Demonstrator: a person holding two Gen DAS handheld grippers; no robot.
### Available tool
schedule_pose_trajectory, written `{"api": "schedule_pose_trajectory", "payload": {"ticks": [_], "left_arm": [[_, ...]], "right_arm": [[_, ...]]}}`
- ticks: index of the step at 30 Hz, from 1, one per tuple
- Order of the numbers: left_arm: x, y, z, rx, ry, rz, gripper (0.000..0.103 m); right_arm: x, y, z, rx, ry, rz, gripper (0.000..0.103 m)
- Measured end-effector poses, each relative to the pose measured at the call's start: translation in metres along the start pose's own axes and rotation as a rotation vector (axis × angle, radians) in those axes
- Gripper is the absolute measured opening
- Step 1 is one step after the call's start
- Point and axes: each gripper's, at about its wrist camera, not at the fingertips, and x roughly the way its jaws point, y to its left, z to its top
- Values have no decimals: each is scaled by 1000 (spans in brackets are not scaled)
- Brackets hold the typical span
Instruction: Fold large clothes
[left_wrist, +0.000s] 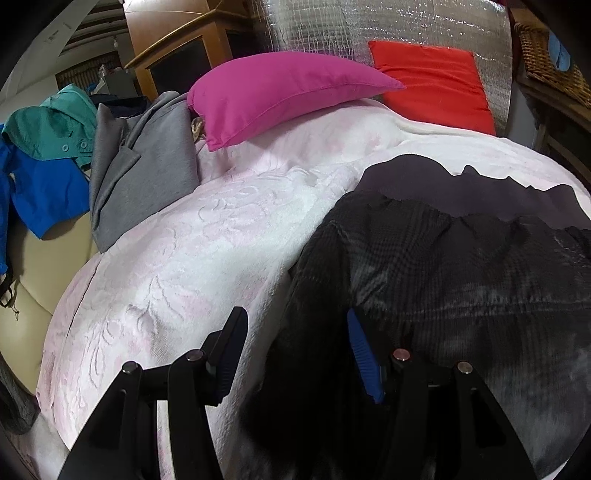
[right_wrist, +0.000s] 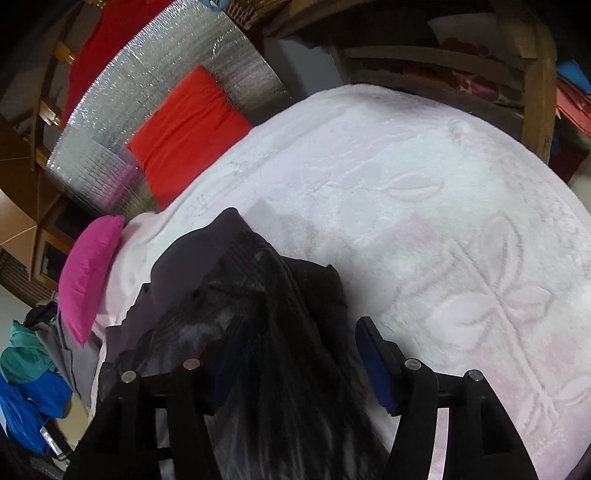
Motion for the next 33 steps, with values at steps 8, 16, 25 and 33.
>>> {"api": "schedule_pose_trajectory", "payload": {"ticks": [8,16,25,33], "left_arm": [[-16,18,-14,-2,-23,3,58],[-23,26,-25,21,-26,-21,59],[-21,27,-26,25,-22,-27,61],[-23,30,-27,34,-29,-30,61]], "right_arm": [[-16,-6,-29,-37,52,37,63],[-23,25,-57,-241,-30,-90,21],[-8,18,-58,-223,27,-135,24],[-27,-5,-47,-67,20,-37,64]]}}
